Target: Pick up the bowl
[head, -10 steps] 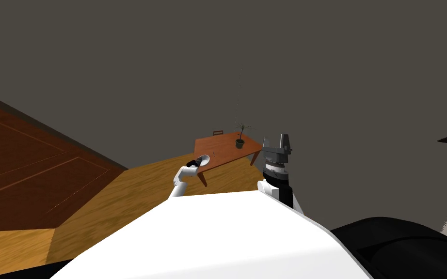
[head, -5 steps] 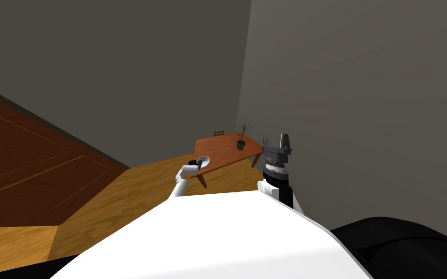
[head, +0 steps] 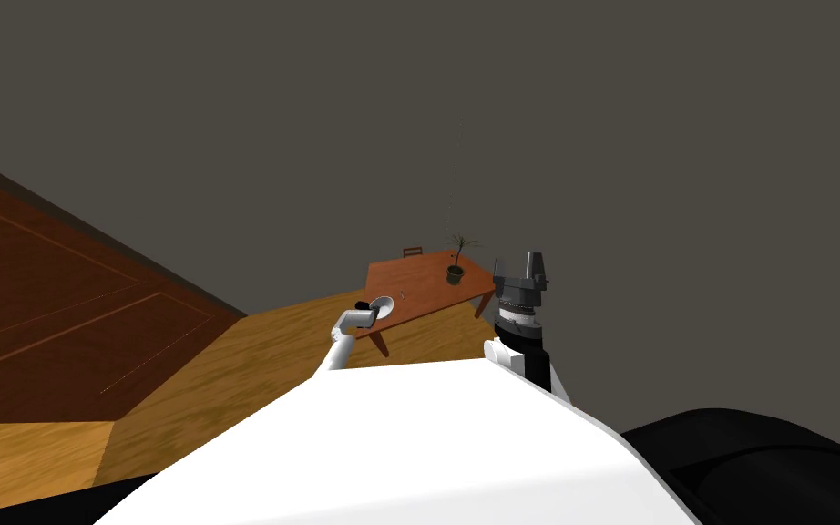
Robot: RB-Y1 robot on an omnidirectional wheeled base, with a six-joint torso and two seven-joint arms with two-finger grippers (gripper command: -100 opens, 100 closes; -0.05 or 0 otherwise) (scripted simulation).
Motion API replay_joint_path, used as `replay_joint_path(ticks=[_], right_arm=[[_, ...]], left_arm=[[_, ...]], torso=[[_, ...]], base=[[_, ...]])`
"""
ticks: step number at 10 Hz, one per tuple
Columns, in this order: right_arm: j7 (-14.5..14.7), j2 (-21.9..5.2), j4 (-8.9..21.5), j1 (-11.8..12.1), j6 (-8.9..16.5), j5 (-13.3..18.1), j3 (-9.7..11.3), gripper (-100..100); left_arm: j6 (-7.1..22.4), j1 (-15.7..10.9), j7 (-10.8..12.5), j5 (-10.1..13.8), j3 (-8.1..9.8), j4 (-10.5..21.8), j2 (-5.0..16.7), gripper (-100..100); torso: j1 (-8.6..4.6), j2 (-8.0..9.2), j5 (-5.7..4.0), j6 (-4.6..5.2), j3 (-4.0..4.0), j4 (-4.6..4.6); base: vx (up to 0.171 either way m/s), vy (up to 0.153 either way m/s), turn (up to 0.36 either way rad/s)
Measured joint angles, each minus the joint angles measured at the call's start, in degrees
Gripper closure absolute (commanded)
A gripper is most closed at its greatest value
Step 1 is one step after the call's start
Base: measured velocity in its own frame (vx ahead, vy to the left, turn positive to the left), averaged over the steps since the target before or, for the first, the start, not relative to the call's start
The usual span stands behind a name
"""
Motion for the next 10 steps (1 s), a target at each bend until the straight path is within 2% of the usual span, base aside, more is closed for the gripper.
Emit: replay_joint_path(ticks=[2,3,4,8,9,10], right_arm=[[0.0,0.0,0.0,0.0,0.0,0.0,0.0,0],[0.0,0.0,0.0,0.0,0.0,0.0,0.0,0],[0.0,0.0,0.0,-0.01,0.0,0.0,0.0,0],[0.0,0.0,0.0,-0.01,0.0,0.0,0.0,0],[0.0,0.0,0.0,-0.01,0.0,0.0,0.0,0],[0.0,0.0,0.0,-0.01,0.0,0.0,0.0,0]], left_arm=[[2.36,0.08,0.38,0.64,0.28,1.32,0.05,-100],[2.53,0.07,0.42,0.67,0.29,1.45,0.06,0],[2.51,0.07,0.42,0.66,0.29,1.43,0.06,-100],[-1.19,0.08,0.81,0.29,0.11,5.19,-0.15,-100],[-1.42,0.08,0.83,0.28,0.11,5.31,-0.15,100],[-1.4,0.08,0.83,0.28,0.11,5.29,-0.15,100]], torso=[[0.01,0.0,0.0,0.0,0.0,0.0],[0.01,0.12,0.0,0.0,0.07,0.02],[0.0,0.21,0.0,0.0,0.12,0.04],[0.03,0.16,0.01,0.0,0.09,0.03],[0.01,0.21,0.0,0.0,0.12,0.04],[0.0,0.25,0.0,0.0,0.14,0.05]], base=[[0.047,0.003,0.018],[0.006,0.0,-0.001],[0.023,0.003,-0.017],[0.03,0.008,-0.011],[0.0,0.0,0.0],[0.0,0.0,0.0]])
